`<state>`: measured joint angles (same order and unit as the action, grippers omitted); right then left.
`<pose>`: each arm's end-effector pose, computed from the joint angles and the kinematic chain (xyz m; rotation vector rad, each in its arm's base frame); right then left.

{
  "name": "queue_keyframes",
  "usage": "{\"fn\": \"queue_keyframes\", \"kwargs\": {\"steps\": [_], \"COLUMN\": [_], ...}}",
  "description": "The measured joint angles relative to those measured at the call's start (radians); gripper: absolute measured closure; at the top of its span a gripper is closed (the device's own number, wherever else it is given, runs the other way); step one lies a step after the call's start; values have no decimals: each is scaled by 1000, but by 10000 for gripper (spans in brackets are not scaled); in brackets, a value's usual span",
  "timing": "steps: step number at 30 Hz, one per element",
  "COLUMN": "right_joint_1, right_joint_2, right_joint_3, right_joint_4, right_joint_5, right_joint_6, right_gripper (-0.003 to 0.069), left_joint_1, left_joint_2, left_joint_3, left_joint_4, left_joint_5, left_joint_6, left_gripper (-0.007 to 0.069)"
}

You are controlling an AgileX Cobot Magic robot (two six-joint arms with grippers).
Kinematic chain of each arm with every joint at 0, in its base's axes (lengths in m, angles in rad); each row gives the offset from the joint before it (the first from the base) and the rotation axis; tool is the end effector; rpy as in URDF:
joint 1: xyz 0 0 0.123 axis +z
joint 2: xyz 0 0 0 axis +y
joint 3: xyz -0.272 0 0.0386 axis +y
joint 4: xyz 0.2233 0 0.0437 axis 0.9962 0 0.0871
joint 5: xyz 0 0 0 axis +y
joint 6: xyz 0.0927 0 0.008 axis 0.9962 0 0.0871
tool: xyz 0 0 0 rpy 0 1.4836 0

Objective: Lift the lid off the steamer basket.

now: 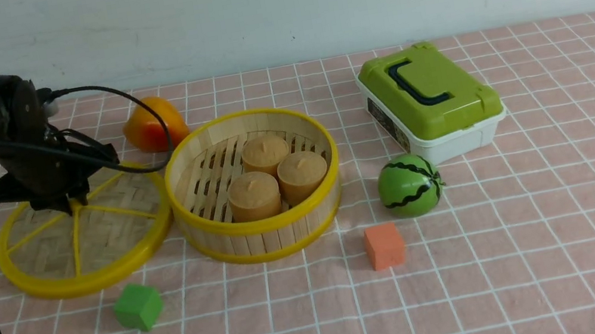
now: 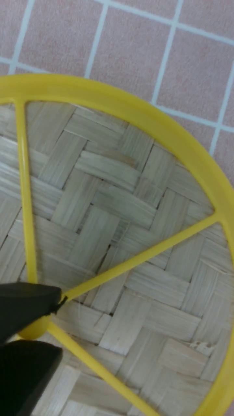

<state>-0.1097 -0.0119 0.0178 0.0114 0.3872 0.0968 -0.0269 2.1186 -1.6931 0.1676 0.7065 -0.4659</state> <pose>0.0396 -0.0040 0.1726 0.2003 1.8660 0.0024 0.4431 -0.0018 0.2030 -0.4405 2.5612 0.0101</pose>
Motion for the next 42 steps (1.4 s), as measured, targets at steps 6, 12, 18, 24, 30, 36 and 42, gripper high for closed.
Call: {"fn": "queue_keyframes", "kwargs": {"steps": [6, 12, 18, 24, 30, 36, 42], "right_joint_1": [0, 0, 0, 0, 0, 0, 0], "right_joint_2": [0, 0, 0, 0, 0, 0, 0], "right_joint_3": [0, 0, 0, 0, 0, 0, 0], "right_joint_4": [0, 0, 0, 0, 0, 0, 0], "right_joint_5": [0, 0, 0, 0, 0, 0, 0], "right_joint_6": [0, 0, 0, 0, 0, 0, 0], "right_gripper": [418, 418, 418, 418, 418, 418, 418], "left_joint_1": [-1, -2, -2, -2, -2, -2, -2], "left_joint_2": [-8, -167, -438, -781, -1133, -1391, -1666], "left_joint_3": [0, 0, 39, 285, 668, 945, 1183], "left_joint_4": [-23, -31, -86, -234, -449, -530, -598], "left_joint_5": [16, 59, 54, -67, -228, -279, -375], "left_joint_6": [0, 34, 130, 285, 412, 616, 799], "left_gripper": [244, 316, 580, 637, 637, 637, 637]}}
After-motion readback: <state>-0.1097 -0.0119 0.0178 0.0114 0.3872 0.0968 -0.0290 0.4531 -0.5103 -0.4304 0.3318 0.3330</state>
